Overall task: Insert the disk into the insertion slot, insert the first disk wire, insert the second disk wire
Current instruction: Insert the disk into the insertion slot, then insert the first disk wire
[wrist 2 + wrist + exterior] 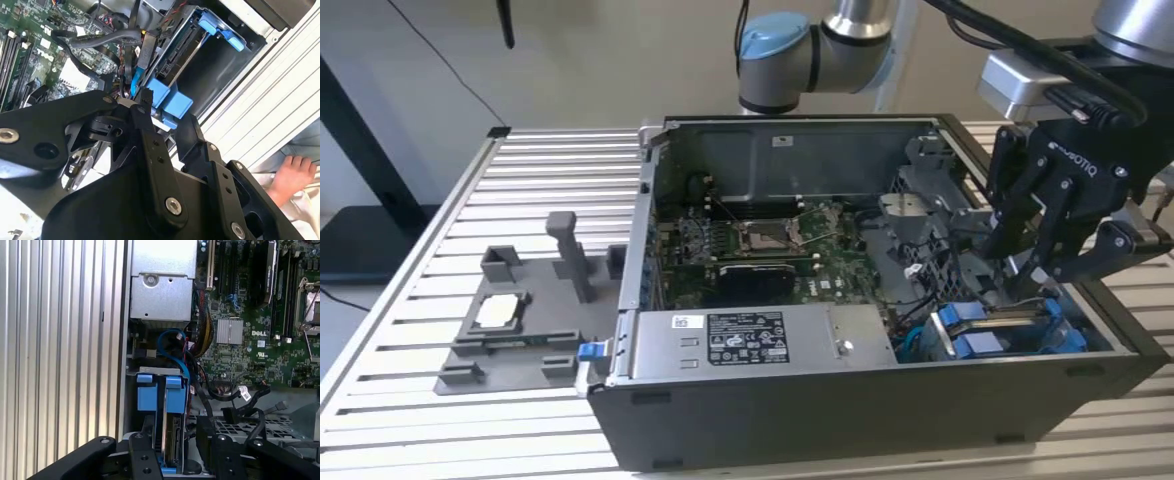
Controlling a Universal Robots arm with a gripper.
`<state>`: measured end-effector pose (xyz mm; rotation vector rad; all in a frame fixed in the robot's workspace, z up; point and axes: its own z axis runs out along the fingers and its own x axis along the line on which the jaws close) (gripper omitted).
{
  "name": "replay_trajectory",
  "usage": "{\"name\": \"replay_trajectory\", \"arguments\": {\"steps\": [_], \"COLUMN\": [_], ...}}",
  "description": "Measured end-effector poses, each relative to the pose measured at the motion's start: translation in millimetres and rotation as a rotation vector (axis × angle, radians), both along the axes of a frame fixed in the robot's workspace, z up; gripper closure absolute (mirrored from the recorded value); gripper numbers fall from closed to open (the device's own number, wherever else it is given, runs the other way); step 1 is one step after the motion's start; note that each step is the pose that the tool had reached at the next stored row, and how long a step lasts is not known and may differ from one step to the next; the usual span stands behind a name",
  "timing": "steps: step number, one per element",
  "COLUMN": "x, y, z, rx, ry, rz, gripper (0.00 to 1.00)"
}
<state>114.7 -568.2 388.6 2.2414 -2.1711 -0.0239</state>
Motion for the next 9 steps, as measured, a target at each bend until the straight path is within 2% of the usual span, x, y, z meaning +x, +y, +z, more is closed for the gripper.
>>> {"name": "replay_trajectory", "arguments": {"steps": [3, 4, 5, 6, 7, 8, 9], "x": [0.0, -0.1, -0.1, 0.0, 0.0, 0.6, 0.7], "y": [0.0, 0.0, 0.0, 0.0, 0.1, 0.0, 0.0], "z": [0.0, -0.2, -0.4, -0.4, -0.4, -0.5, -0.5], "rx": [-0.0001, 0.0, 0.0001, -0.0001, -0.0003, 0.0024, 0.0086], "ry": [-0.0007, -0.0054, -0.0122, -0.0228, -0.0377, -0.0437, -0.0451], "rz": [0.0, 0.0, 0.0, 0.0, 0.0, 0.001, 0.002], "gripper": [0.53, 0.53, 0.53, 0.53, 0.53, 0.53, 0.53]}}
